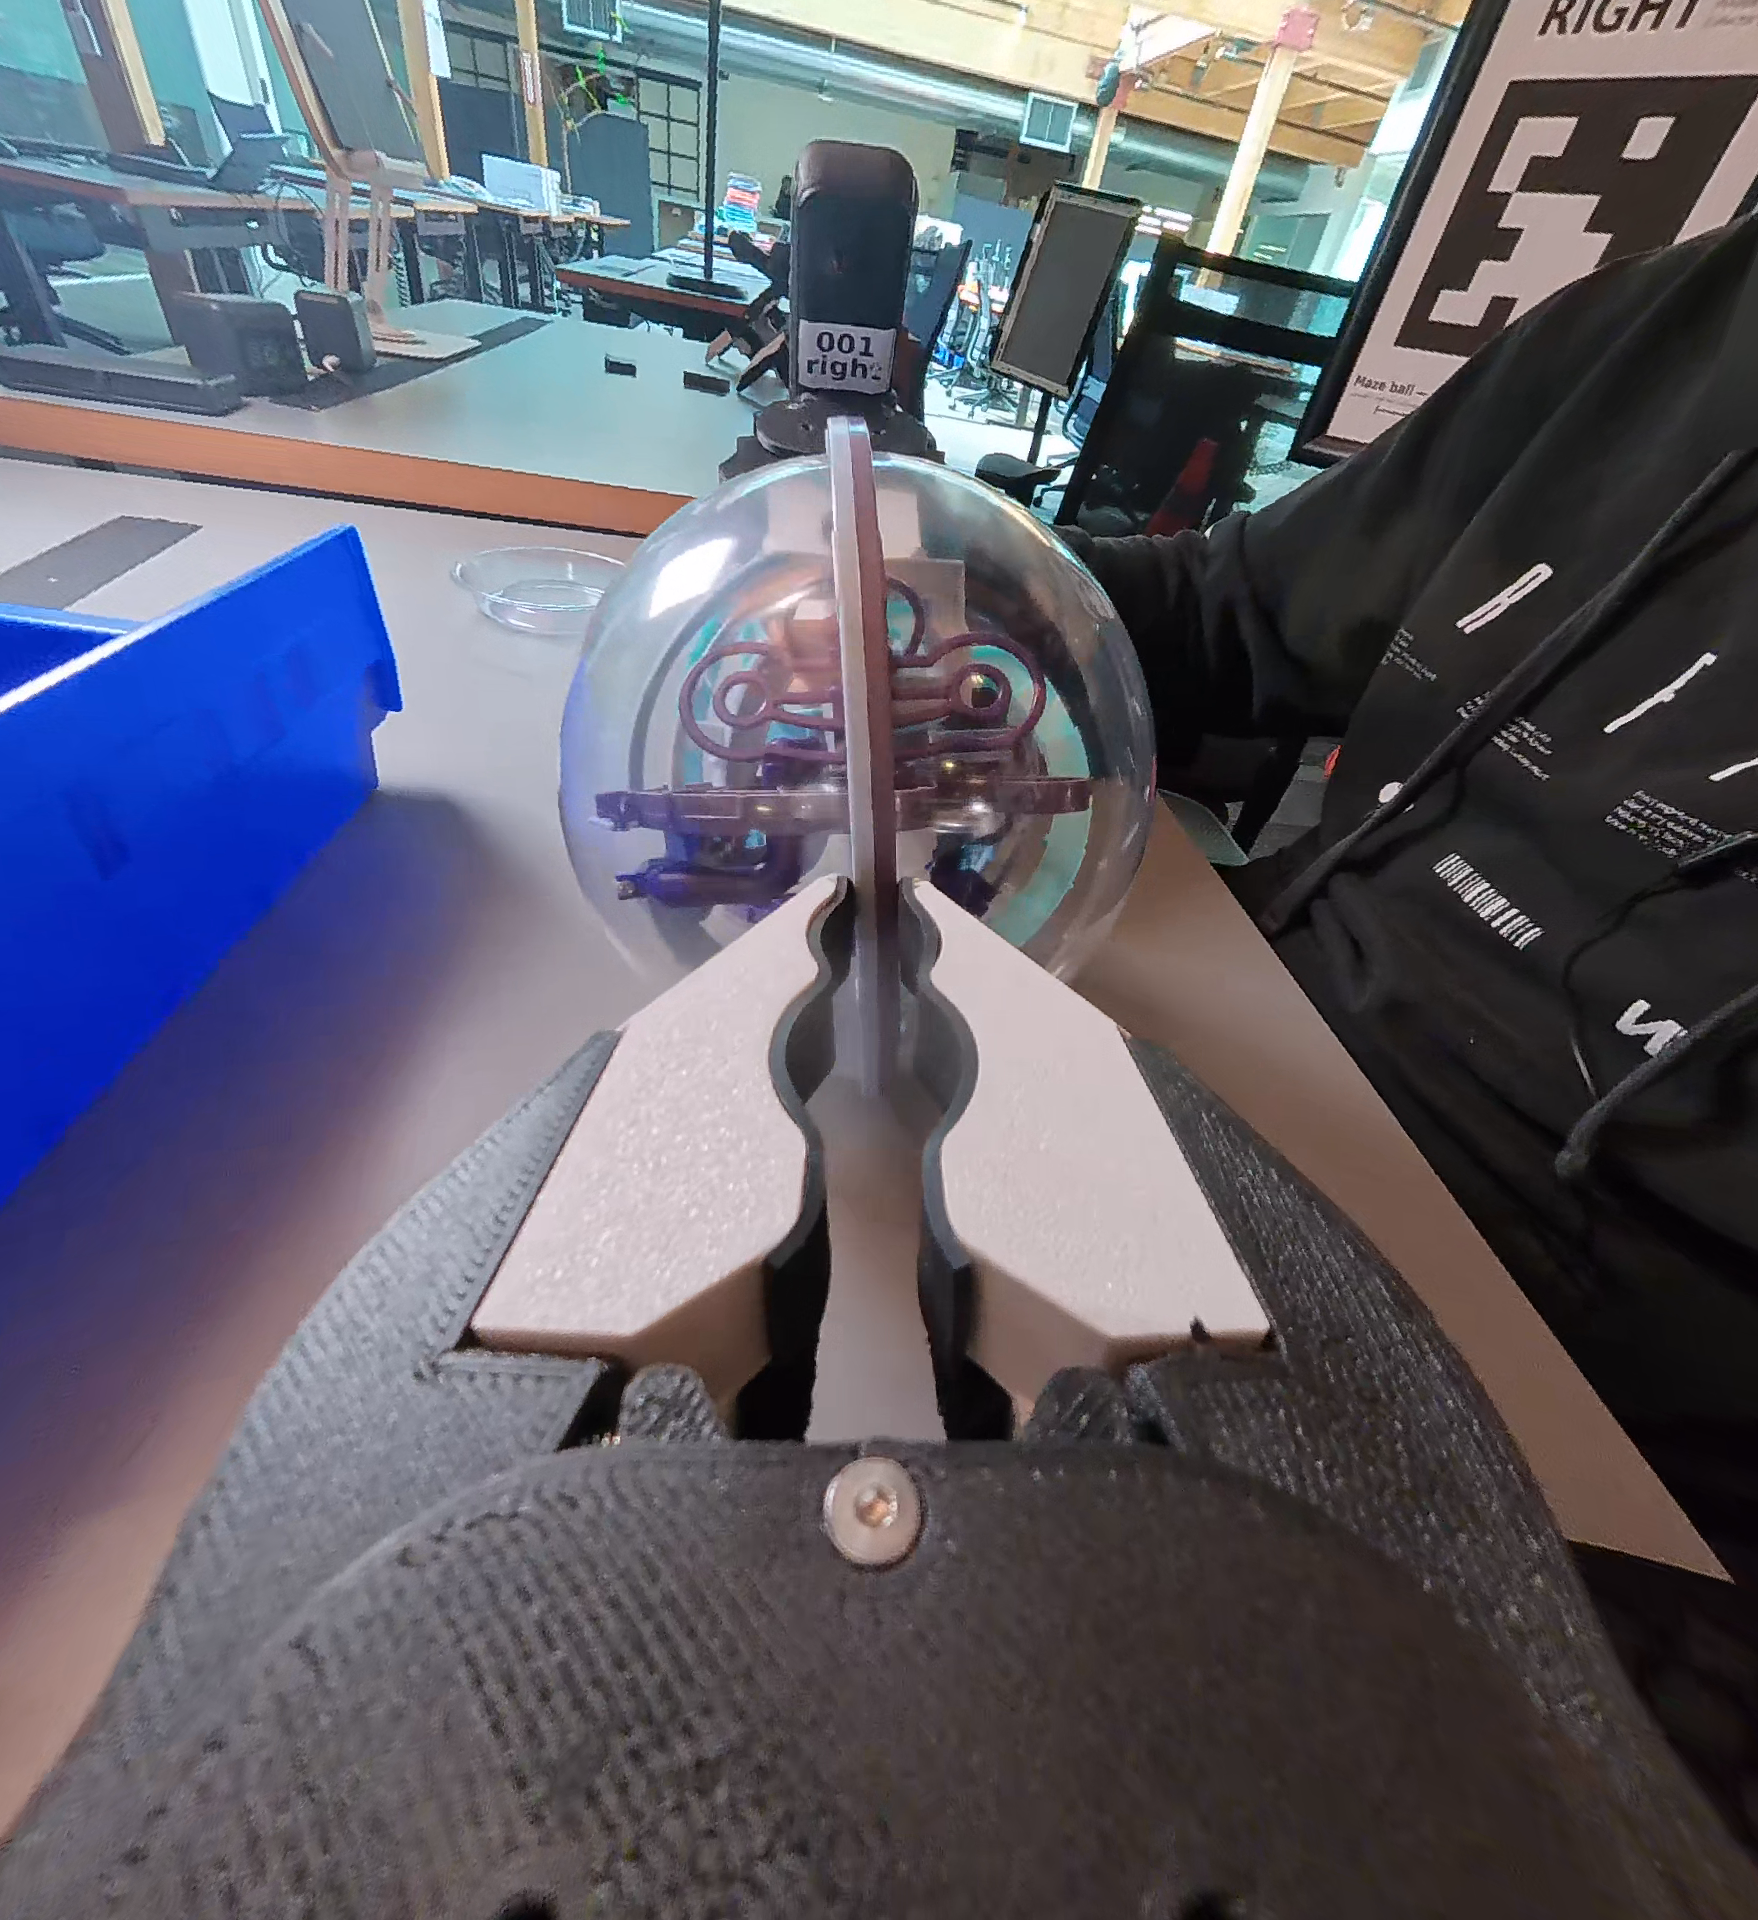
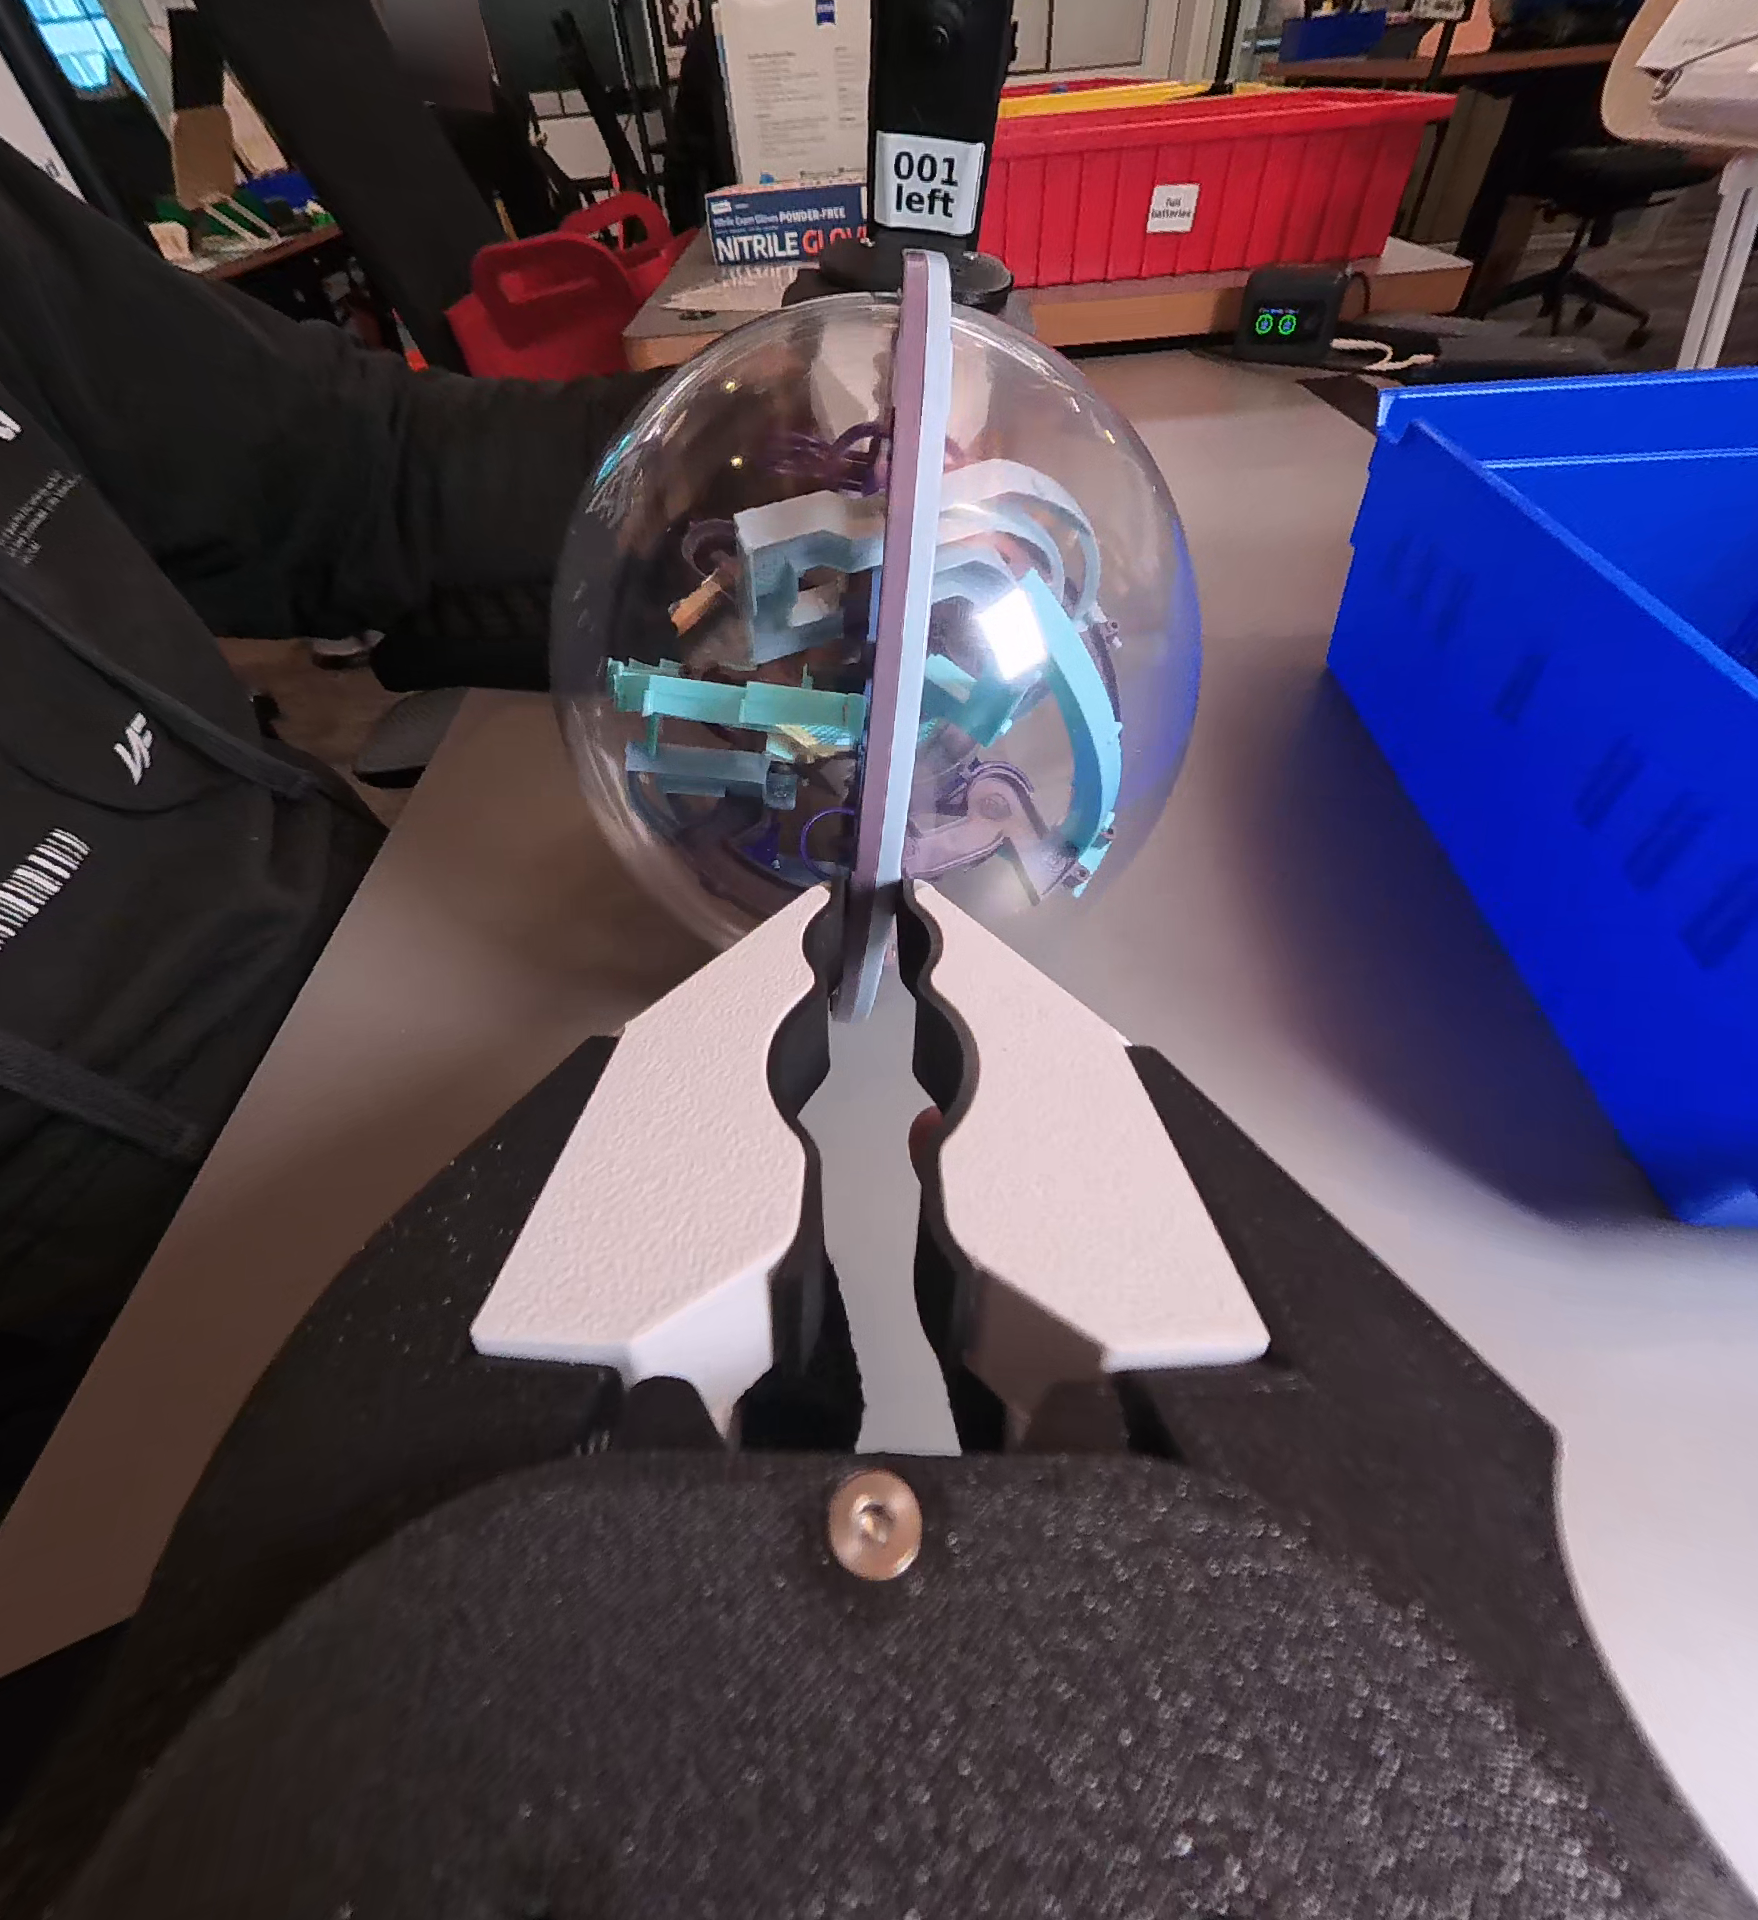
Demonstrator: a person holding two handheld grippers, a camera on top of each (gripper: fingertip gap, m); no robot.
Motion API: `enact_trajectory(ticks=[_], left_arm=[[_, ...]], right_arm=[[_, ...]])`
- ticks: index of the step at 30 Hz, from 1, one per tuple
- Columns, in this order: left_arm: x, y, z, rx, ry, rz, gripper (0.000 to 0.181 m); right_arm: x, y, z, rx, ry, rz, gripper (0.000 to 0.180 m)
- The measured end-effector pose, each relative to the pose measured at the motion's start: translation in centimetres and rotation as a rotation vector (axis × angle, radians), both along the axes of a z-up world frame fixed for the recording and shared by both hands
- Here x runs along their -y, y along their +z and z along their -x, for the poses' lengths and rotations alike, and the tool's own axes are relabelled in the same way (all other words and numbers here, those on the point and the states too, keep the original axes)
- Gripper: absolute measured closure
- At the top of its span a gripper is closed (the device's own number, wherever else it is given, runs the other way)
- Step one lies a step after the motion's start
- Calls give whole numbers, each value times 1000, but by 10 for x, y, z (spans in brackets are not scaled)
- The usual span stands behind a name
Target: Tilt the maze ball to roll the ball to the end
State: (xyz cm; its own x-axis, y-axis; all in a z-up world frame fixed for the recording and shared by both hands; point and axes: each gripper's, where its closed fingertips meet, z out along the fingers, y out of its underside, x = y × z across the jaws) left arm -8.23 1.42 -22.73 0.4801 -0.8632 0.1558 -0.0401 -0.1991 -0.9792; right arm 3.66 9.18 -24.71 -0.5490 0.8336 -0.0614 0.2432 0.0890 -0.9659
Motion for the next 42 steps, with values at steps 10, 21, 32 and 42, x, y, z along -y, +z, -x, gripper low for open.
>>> enact_trajectory(ticks=[10, 21, 32, 42], left_arm=[[-4, 4, 2, -10, 36, -40, 174], [-10, 21, 11, -41, 143, -187, 174], [-11, 26, 12, -32, 155, -214, 173], [-8, 33, 8, -12, 149, -233, 173]], right_arm=[[-3, 12, 1, -73, -19, 1, 173], [-5, 19, 8, -189, -106, -221, 172], [-6, 9, 11, -183, -120, -300, 172], [-7, 4, 13, -169, -126, -310, 172]])
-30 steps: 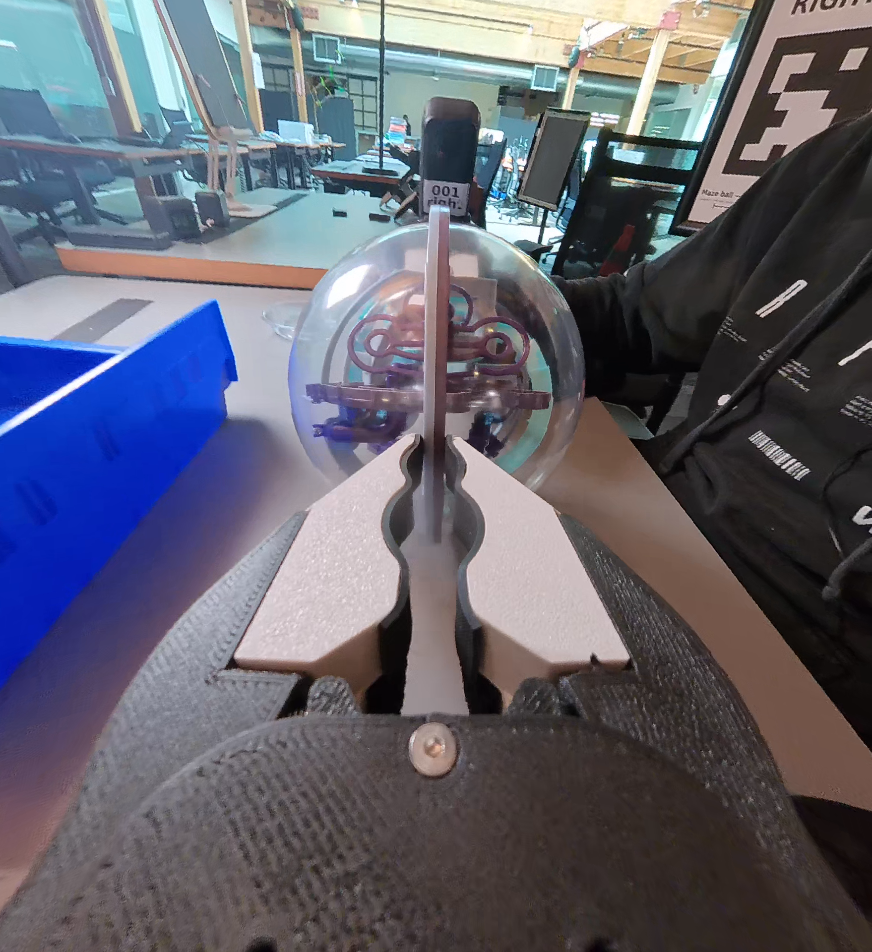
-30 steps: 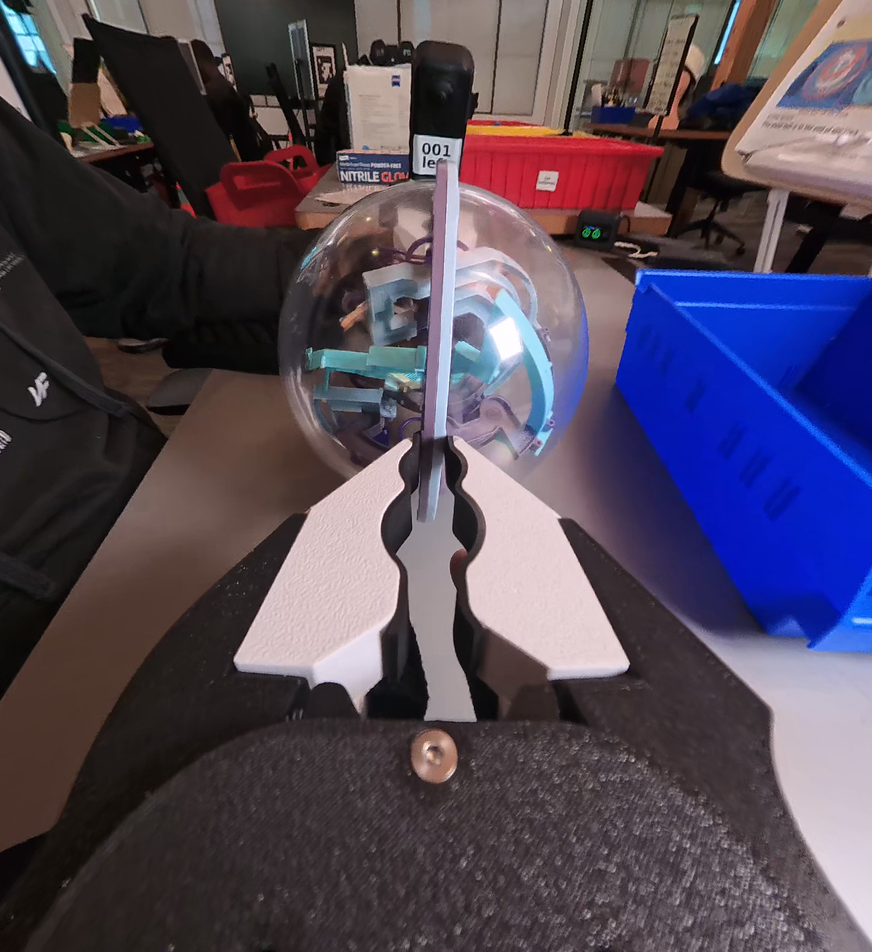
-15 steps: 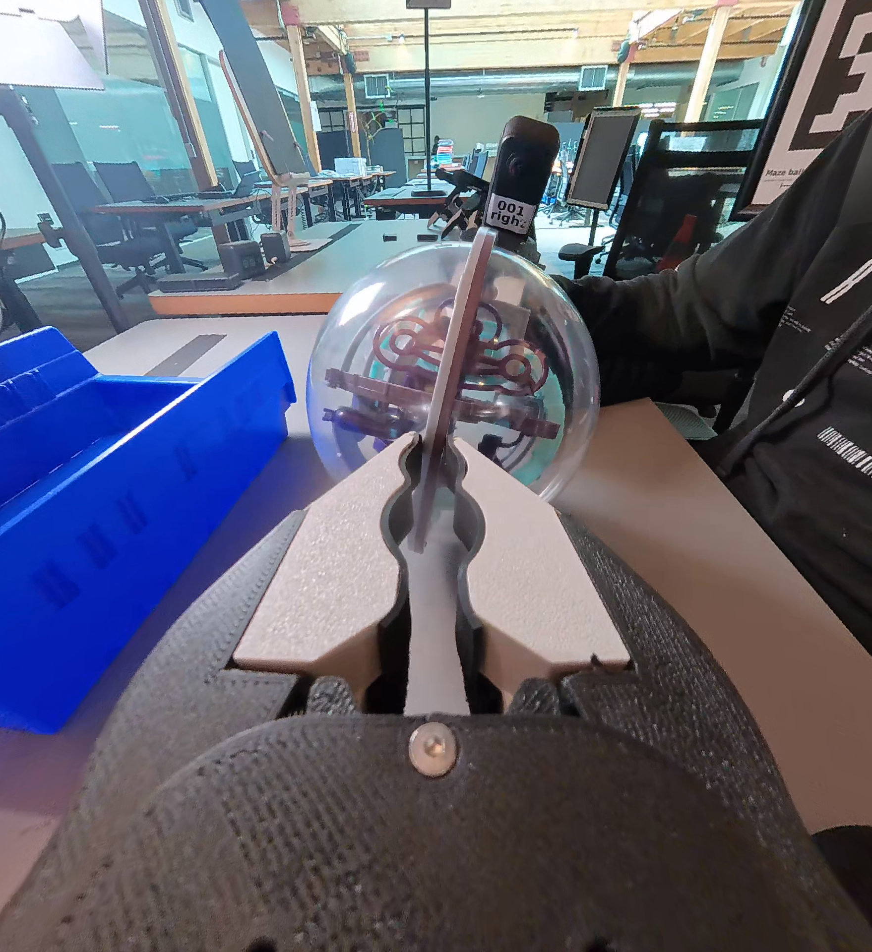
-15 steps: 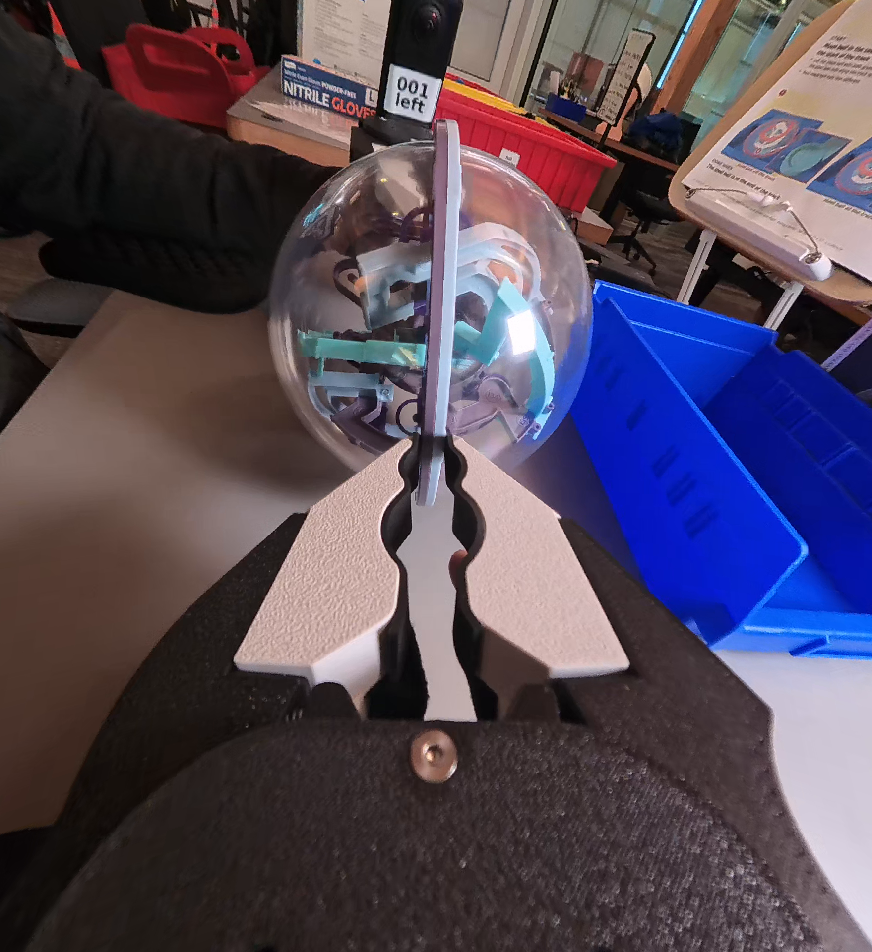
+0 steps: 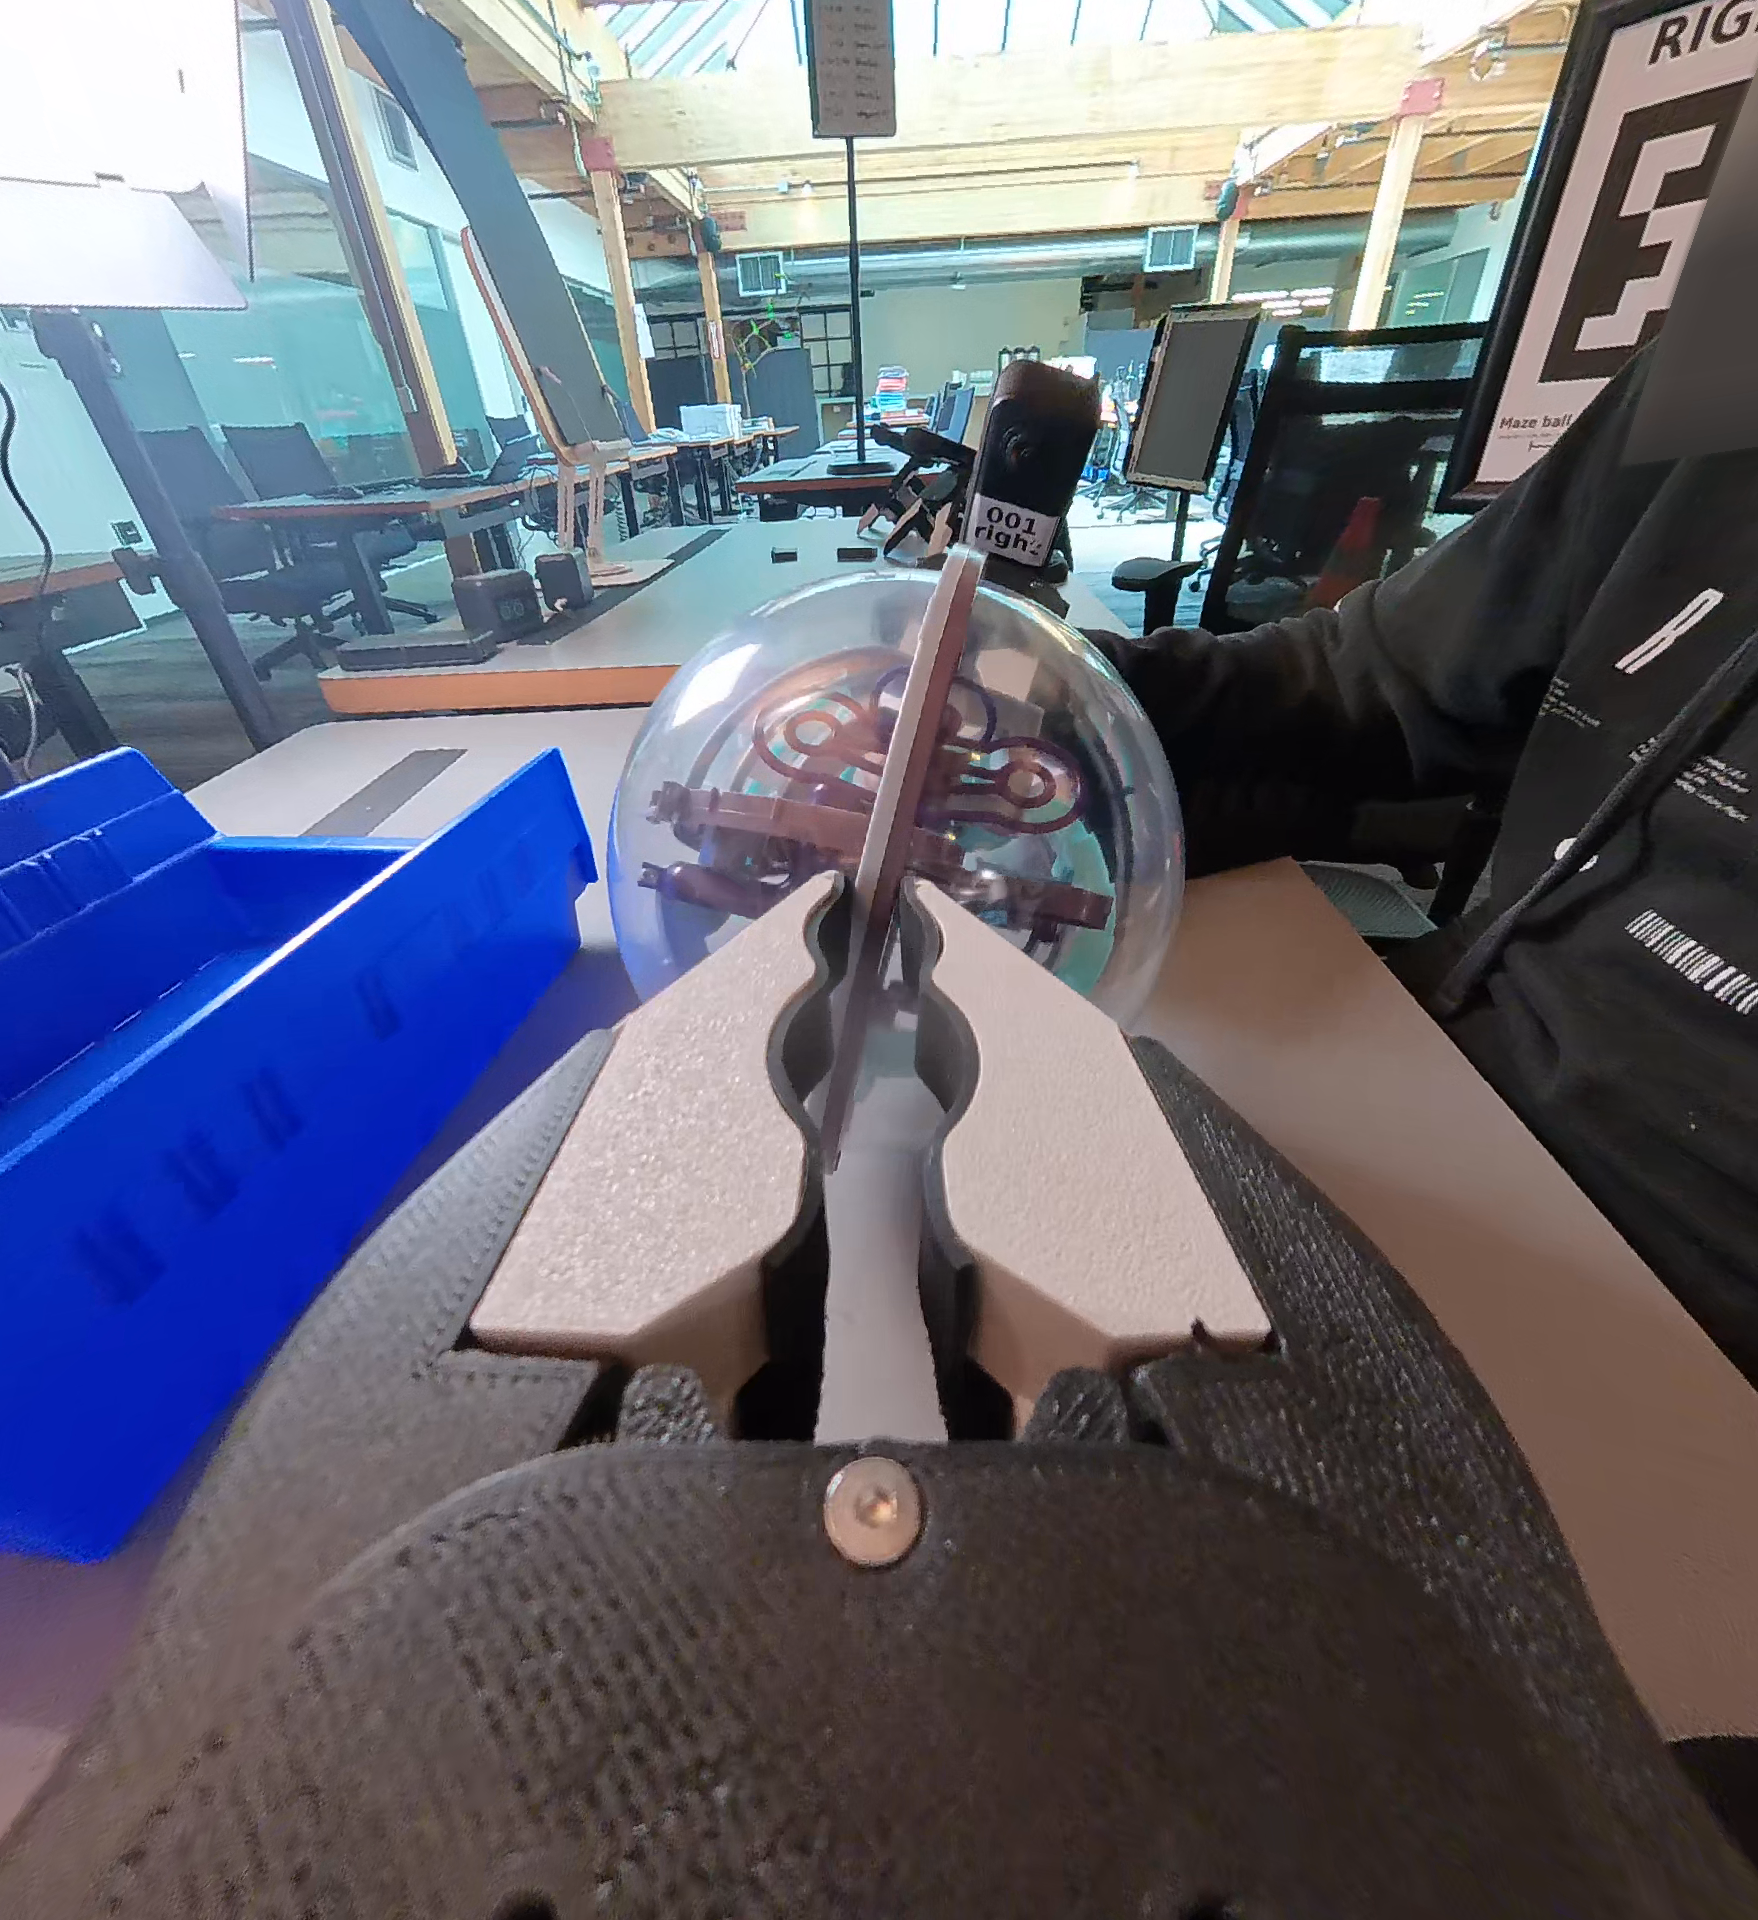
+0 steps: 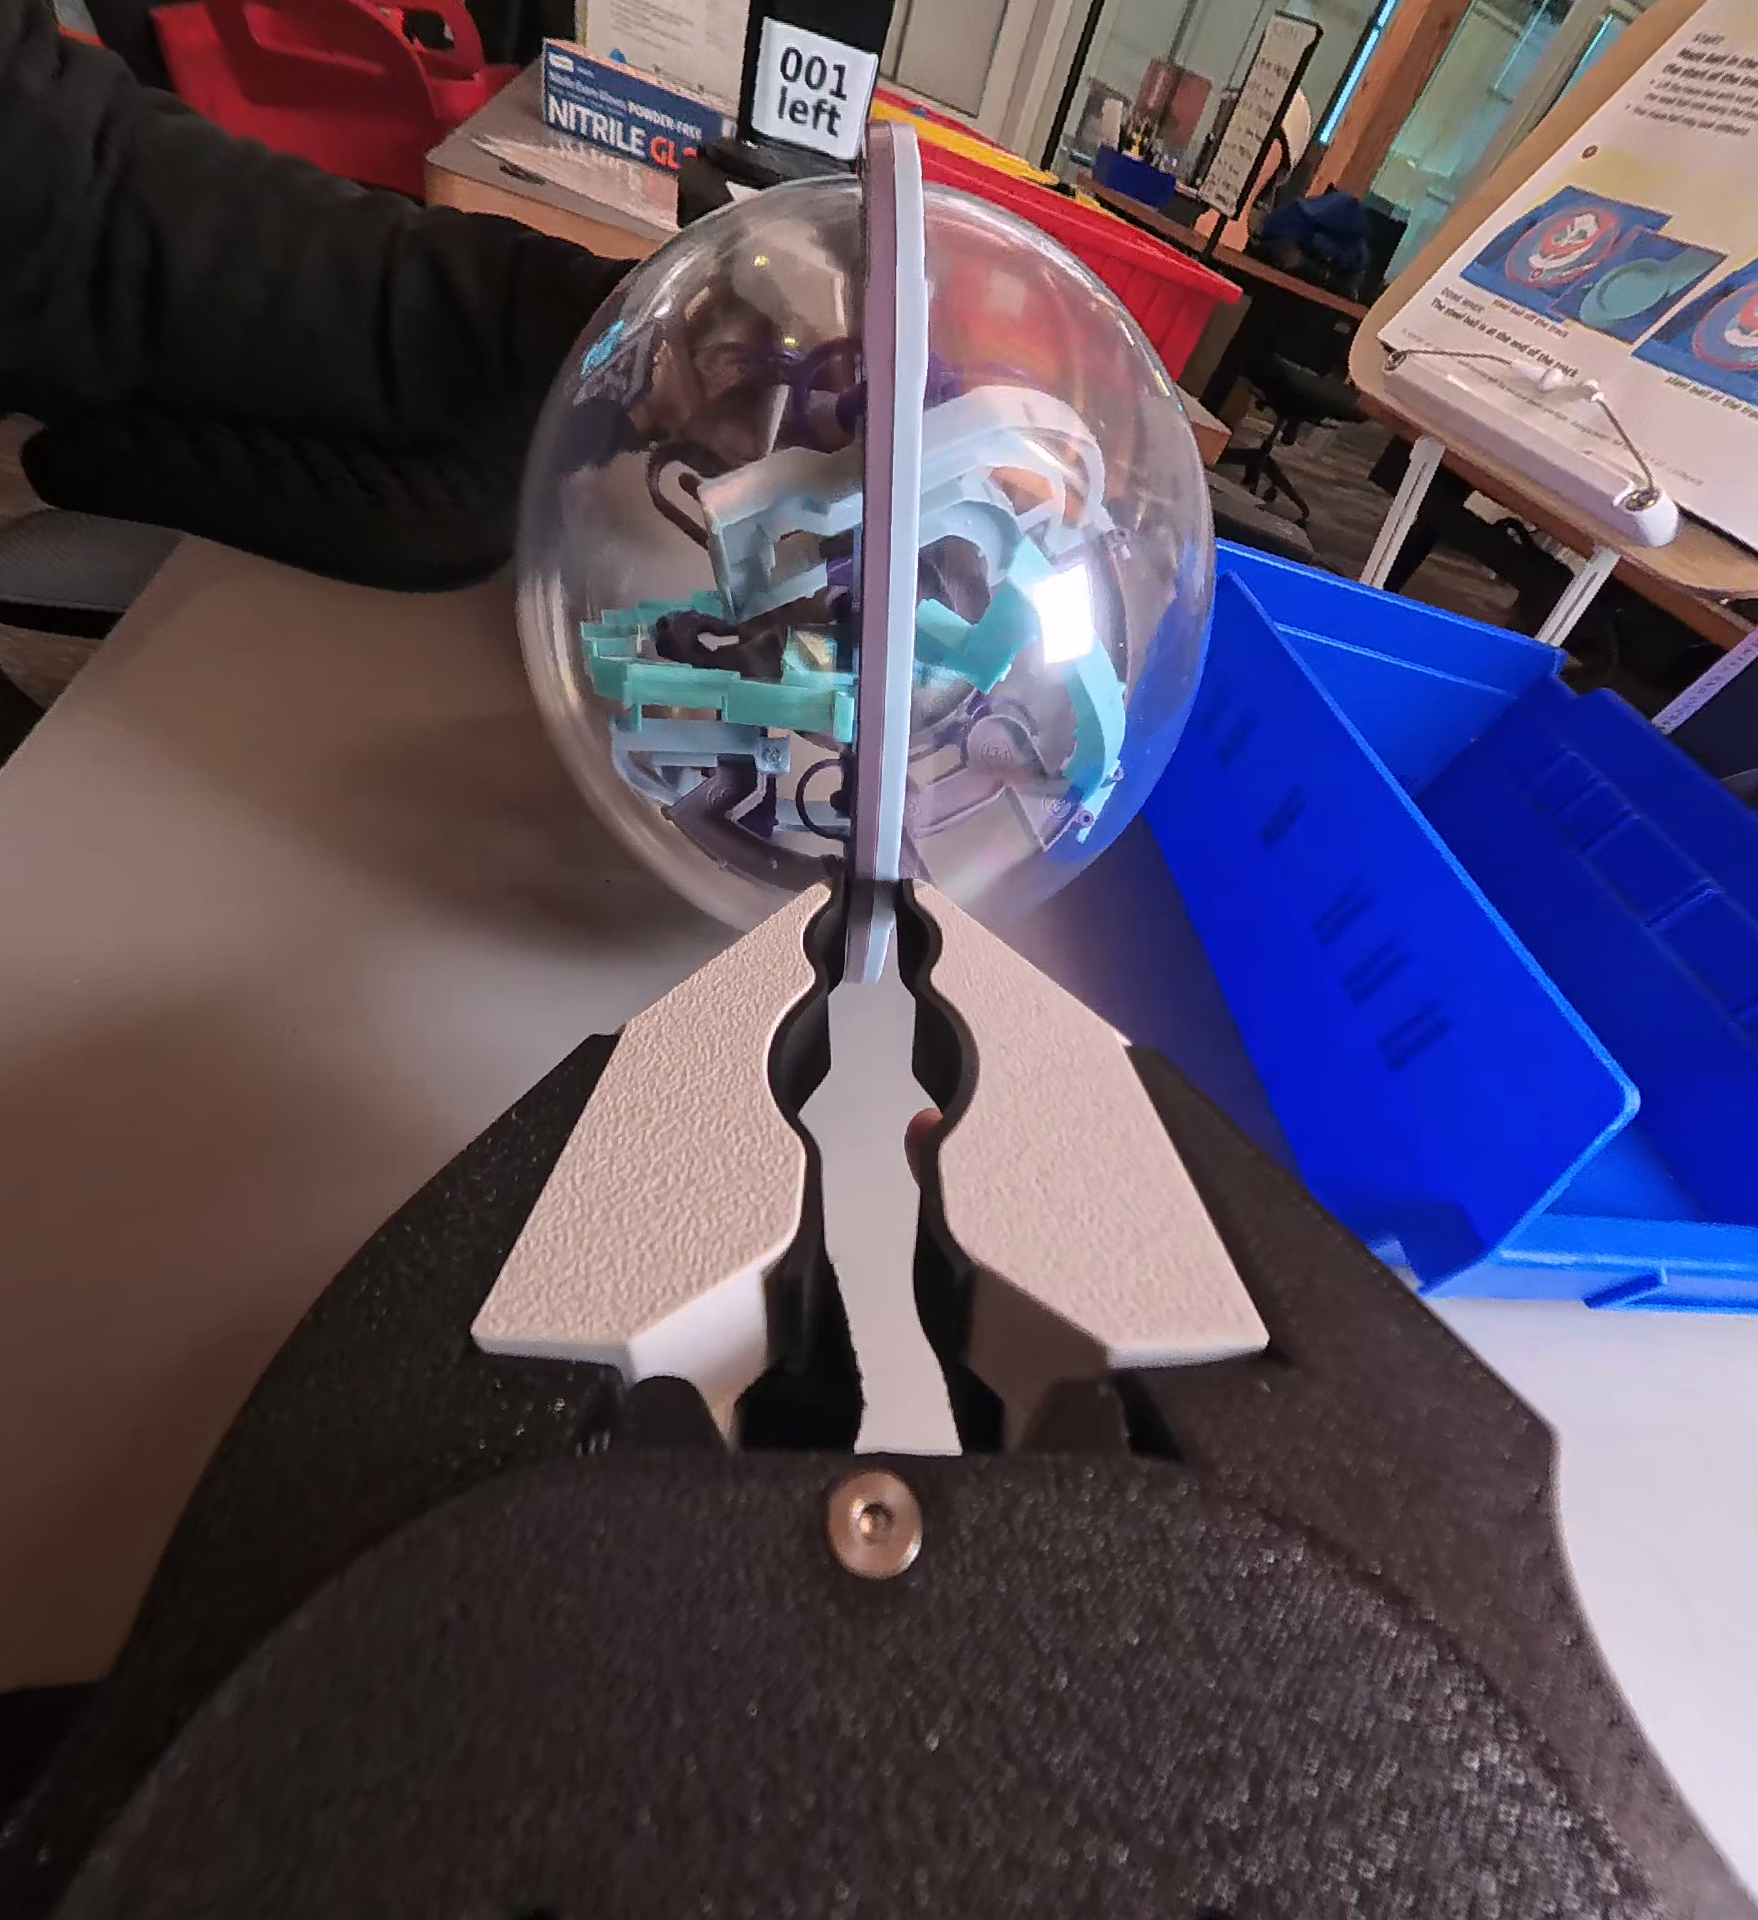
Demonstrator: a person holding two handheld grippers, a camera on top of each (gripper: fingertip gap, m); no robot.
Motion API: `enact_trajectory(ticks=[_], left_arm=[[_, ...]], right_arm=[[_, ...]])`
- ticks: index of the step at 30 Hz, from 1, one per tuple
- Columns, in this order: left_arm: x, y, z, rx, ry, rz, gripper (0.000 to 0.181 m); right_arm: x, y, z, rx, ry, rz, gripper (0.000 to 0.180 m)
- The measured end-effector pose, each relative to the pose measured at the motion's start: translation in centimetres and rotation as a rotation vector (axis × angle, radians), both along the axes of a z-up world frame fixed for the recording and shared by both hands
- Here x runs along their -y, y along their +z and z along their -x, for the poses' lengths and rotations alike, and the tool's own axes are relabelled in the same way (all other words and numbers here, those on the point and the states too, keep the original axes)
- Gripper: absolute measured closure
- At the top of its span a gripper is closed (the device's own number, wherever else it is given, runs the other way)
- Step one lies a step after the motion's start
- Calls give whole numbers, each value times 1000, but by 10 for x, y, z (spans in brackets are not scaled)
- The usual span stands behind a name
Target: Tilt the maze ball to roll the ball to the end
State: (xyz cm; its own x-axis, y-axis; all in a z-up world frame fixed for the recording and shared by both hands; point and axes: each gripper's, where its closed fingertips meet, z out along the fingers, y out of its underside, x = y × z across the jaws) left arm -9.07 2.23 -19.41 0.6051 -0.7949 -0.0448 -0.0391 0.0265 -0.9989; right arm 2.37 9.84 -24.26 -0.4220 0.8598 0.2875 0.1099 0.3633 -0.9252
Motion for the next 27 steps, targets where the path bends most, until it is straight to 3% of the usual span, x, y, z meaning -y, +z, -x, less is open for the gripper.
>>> enact_trajectory(ticks=[14, 27], left_arm=[[-9, 1, -7, -7, 42, 104, 174], [-36, -8, 6, 206, 138, 263, 173]], right_arm=[[-5, -25, 2, 146, 28, 164, 173], [-11, -36, 1, 339, 31, 471, 173]])
